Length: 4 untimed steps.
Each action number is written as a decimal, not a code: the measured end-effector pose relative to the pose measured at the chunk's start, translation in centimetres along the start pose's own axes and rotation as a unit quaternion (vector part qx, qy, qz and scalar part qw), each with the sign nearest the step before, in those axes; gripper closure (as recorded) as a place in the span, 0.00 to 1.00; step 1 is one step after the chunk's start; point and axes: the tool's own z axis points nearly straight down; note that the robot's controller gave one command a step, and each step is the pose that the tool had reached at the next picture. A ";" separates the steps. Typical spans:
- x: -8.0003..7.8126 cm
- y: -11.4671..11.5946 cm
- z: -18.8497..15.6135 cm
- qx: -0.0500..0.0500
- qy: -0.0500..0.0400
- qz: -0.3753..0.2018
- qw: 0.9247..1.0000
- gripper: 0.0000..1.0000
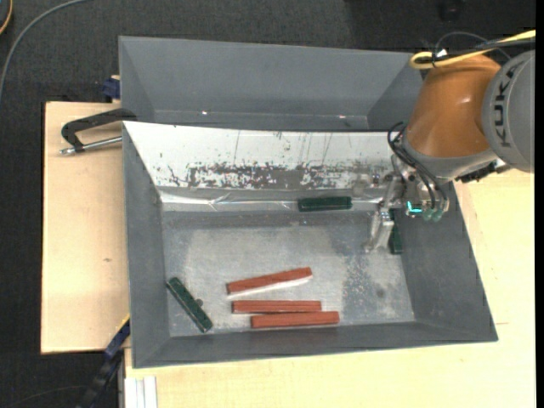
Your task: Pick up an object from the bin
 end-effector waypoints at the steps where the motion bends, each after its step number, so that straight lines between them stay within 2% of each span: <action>1: 4.8 6.3 -4.5 0.000 -0.004 -0.147 0.989 0.00; 2: 6.7 9.4 5.1 0.000 -0.003 -0.160 0.987 0.00; 3: 5.9 11.3 6.0 0.001 -0.006 -0.192 0.981 0.00; 4: 6.0 11.3 6.1 0.001 -0.005 -0.192 0.981 1.00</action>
Offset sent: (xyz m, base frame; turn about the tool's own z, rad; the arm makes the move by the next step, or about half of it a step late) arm -0.0481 0.0600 0.0436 -0.2915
